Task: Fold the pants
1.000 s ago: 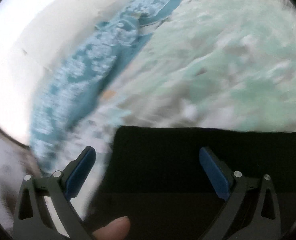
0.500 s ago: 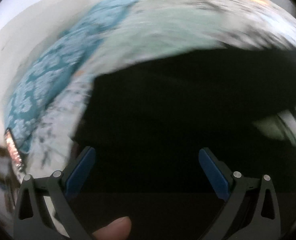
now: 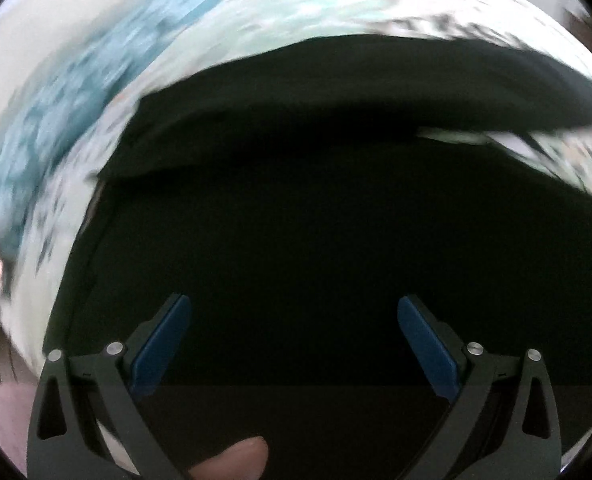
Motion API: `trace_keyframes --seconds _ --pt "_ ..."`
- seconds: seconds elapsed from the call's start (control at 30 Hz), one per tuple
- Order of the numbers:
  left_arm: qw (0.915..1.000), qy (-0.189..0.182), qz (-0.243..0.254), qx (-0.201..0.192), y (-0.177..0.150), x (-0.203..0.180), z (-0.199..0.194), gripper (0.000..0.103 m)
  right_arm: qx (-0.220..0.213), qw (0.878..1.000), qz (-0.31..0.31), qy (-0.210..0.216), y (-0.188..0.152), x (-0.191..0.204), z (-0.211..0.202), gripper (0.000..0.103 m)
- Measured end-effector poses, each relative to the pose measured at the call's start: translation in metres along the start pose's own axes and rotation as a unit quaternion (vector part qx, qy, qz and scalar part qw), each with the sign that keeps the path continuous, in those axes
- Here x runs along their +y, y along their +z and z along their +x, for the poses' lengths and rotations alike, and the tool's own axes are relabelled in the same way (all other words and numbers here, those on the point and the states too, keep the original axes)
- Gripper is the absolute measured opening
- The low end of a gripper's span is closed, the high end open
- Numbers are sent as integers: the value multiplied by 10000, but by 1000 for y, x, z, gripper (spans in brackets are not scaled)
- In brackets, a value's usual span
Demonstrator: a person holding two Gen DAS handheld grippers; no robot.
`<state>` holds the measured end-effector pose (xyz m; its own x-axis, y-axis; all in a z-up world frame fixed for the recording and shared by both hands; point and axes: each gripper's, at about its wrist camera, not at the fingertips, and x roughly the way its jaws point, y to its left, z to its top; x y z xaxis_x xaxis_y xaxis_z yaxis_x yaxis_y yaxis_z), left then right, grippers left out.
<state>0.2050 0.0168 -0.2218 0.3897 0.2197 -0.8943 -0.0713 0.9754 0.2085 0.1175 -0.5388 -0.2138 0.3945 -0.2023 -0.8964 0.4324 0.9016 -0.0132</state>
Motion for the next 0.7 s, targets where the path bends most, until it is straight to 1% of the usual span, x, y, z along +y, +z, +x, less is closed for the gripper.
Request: trace_keyframes --seconds 0.03,0.07,0.1,0.13,0.17,0.2,0.23,0.3,0.33,0.4,0.43,0.47,0.5,0.53,0.6,0.67,0.7 --pt "9998 90 -151 23 1 9 1 103 -33 9985 451 -296 3 -27 2 103" --pt "9994 219 -262 13 2 17 2 103 -99 9904 1142 -767 3 -68 2 103" --pt "9986 371 -376 -12 3 27 2 103 -192 9862 1448 -782 2 -82 -1 103" --pt "9977 474 -483 -31 2 33 0 103 -435 9805 1813 -615 1 -94 -10 102" --pt "9967 547 -603 -43 3 40 -1 103 -555 9782 1891 -660 2 -91 -17 103" --pt "9962 553 -666 -58 4 46 0 103 -629 9809 1693 -722 5 -78 -25 103" --pt "9958 556 -726 -106 3 48 -1 103 -726 9859 1387 -588 7 -59 -31 103" --pt "9948 579 -807 -238 2 54 -3 103 -856 9923 862 -247 3 -21 -43 103" --pt "9946 572 -820 -280 -1 54 -4 103 -898 9948 484 -5 2 9 -51 103" --pt "9949 561 -800 -250 -8 56 1 103 -869 9951 -245 395 -3 63 -59 103" --pt "9954 535 -770 -177 -10 57 7 103 -848 9935 -576 489 -15 89 -61 103" --pt "9965 390 -729 -106 -15 60 15 103 -811 9893 -1054 601 -22 119 -65 103" --pt "9968 281 -743 -117 -18 61 17 103 -791 9841 -1440 670 -32 143 -69 103" --pt "9960 144 -862 -211 -21 65 19 103 -769 9761 -1883 759 -51 168 -74 103" --pt "9950 -16 -978 -180 -20 70 21 103 -689 9666 -2295 910 -70 200 -74 103" --pt "9951 -81 -967 -173 -18 70 23 103 -497 9599 -2549 1060 -88 224 -68 103" --pt "9953 -92 -945 -203 -19 70 24 103 -390 9583 -2614 1082 -93 229 -60 103"
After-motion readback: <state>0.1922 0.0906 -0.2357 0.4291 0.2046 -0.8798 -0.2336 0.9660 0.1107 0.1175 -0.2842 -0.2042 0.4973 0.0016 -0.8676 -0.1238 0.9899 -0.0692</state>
